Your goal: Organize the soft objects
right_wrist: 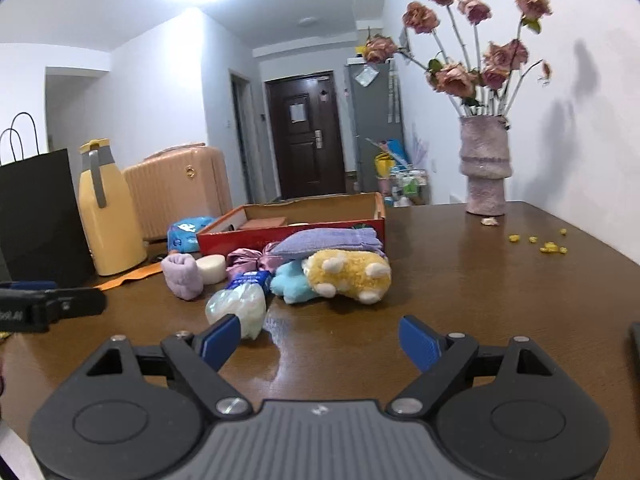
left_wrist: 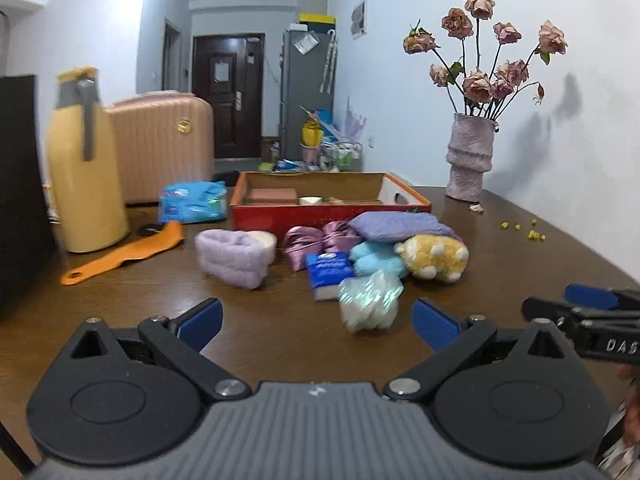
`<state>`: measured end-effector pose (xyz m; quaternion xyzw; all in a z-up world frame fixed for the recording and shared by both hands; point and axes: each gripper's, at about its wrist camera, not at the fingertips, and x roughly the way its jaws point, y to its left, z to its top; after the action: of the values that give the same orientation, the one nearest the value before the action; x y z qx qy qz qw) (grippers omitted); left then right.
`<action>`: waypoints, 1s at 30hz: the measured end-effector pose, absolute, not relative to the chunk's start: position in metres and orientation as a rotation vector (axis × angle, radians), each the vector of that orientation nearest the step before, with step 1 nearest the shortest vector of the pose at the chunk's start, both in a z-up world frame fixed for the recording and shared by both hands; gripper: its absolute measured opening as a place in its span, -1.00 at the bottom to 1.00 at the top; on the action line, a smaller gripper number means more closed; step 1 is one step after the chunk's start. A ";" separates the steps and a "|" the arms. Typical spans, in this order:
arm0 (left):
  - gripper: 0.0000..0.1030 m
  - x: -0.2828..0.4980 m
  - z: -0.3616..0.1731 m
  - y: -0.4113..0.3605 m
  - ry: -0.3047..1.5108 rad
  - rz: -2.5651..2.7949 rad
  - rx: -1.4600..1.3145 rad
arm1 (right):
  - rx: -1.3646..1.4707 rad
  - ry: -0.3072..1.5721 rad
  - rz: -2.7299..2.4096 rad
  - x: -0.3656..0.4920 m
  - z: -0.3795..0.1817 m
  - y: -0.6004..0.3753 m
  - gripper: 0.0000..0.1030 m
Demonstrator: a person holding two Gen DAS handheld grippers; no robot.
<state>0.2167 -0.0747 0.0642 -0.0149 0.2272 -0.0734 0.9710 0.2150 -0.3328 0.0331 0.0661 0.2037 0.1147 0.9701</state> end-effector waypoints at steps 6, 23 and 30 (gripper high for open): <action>0.82 0.307 0.068 -0.100 0.469 -0.243 -0.085 | 0.198 0.432 0.236 0.309 0.035 -0.355 0.37; -0.59 0.501 0.008 -0.121 0.723 -0.429 -0.349 | 0.463 0.611 0.303 0.499 -0.019 -0.371 -0.58; -0.83 0.476 0.032 -0.121 0.673 -0.453 -0.302 | 0.339 0.528 0.262 0.474 0.006 -0.352 -0.90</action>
<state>0.4763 -0.1210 0.0318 -0.1462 0.3260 -0.2193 0.9079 0.4744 -0.3518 0.0064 0.1662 0.2587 0.1287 0.9428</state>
